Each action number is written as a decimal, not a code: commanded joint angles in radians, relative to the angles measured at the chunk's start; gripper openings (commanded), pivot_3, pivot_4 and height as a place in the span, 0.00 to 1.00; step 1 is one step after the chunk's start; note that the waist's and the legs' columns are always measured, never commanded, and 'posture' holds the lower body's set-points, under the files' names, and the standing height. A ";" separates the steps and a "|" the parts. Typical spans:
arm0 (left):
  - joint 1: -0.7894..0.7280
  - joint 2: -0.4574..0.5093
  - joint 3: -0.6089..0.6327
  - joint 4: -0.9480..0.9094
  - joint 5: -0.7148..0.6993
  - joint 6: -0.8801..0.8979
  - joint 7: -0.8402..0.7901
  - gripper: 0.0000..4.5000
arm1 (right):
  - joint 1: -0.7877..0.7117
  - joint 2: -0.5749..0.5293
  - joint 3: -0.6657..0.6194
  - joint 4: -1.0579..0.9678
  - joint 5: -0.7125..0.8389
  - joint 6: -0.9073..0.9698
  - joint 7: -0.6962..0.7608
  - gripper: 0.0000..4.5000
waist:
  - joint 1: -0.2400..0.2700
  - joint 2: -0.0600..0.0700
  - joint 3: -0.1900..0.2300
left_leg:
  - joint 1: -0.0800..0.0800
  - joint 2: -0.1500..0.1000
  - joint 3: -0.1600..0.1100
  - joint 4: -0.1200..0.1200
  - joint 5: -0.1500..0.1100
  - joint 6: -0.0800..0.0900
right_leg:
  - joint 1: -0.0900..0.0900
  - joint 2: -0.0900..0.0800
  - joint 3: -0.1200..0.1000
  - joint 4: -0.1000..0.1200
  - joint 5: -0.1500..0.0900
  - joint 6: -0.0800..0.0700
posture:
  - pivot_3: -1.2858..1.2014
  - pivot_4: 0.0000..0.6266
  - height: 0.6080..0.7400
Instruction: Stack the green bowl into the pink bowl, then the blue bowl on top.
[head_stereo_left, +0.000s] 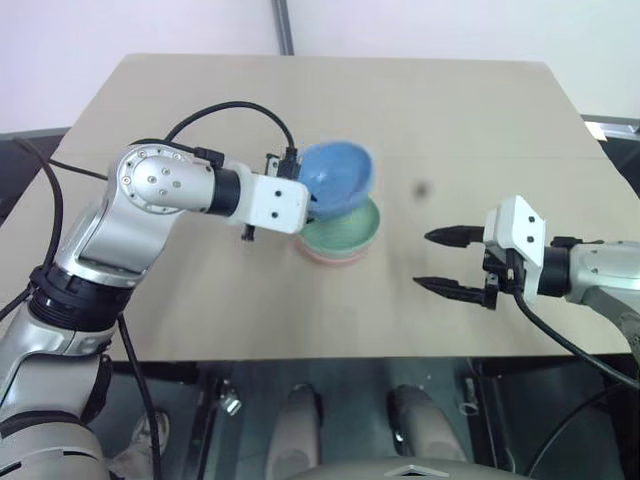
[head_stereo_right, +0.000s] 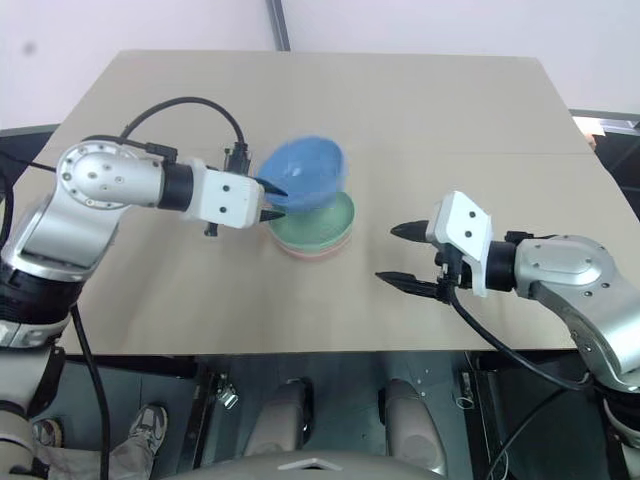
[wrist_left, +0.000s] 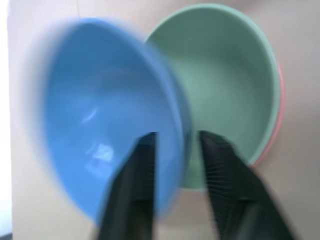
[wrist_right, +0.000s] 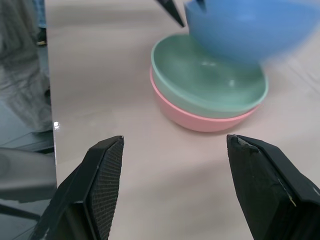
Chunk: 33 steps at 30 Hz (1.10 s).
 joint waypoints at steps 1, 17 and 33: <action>-0.005 0.000 0.073 -0.040 -0.074 0.061 -0.020 0.58 | 0.015 -0.017 -0.049 -0.044 0.024 0.000 -0.016 0.79 | -0.001 0.000 0.000 | 0.000 0.000 0.000 0.000 0.000 0.000 | 0.000 0.000 0.000 0.000 0.000 0.000 | 0.52 0.24 1.00; 0.542 -0.198 0.695 -0.256 -0.421 0.423 0.295 0.58 | 0.016 -0.001 -0.045 0.057 0.037 -0.085 0.019 0.79 | -0.001 0.000 0.000 | 0.000 0.000 -0.005 0.004 0.000 0.000 | 0.004 0.000 -0.005 0.001 0.000 0.000 | 0.52 0.24 1.00; 0.981 -0.170 0.912 -0.356 -0.721 0.482 0.207 0.99 | 0.080 -0.071 -0.167 0.088 0.085 -0.028 -0.009 1.00 | 0.001 -0.001 -0.001 | 0.006 0.000 -0.007 0.004 0.000 0.000 | 0.010 -0.001 -0.007 0.000 -0.001 0.000 | 0.52 0.24 1.00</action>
